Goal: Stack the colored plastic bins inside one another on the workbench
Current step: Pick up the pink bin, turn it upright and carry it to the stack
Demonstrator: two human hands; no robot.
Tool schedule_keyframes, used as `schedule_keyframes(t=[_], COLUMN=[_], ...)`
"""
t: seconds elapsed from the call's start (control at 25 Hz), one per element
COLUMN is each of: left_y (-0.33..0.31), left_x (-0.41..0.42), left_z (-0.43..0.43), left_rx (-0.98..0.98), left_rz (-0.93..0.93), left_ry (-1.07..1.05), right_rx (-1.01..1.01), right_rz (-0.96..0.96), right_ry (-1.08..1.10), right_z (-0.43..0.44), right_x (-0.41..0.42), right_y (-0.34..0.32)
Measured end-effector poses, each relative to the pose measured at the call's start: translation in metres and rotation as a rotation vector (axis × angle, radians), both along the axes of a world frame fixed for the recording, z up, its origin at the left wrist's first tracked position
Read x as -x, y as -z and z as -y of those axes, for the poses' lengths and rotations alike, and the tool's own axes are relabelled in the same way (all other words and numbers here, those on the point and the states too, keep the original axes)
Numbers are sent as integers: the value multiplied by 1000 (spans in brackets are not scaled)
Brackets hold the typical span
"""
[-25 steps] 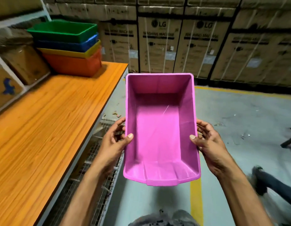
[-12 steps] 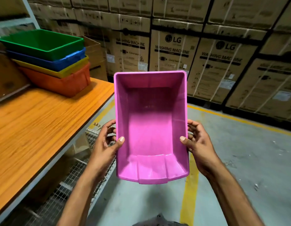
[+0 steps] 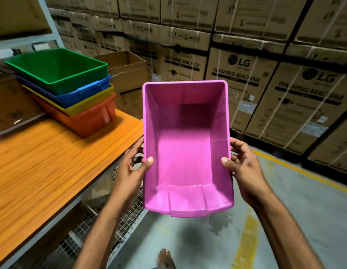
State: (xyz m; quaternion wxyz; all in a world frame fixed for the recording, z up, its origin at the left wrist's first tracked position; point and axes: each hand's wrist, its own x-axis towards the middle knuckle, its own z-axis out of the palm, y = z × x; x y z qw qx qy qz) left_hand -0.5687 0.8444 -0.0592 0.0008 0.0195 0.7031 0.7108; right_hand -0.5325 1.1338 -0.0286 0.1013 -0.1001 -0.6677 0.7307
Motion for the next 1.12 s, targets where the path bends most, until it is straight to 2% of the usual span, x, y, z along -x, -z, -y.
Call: schedule_keyframes(t=[0.28, 0.56, 0.84, 1.12], left_y=[-24, -43, -45, -74], left_x=[114, 185, 225, 238], left_z=[-7, 3, -26, -57], left_rx=[-73, -81, -81, -71], left_rz=[-47, 9, 52, 65], left_ry=[-40, -193, -363, -492], right_rx=[79, 149, 182, 197], right_rz=[0, 88, 187, 247], right_ry=[-56, -252, -436, -585], right_z=[-10, -6, -24, -33], right_x=[127, 239, 335, 396], right_y=[-33, -43, -52, -73])
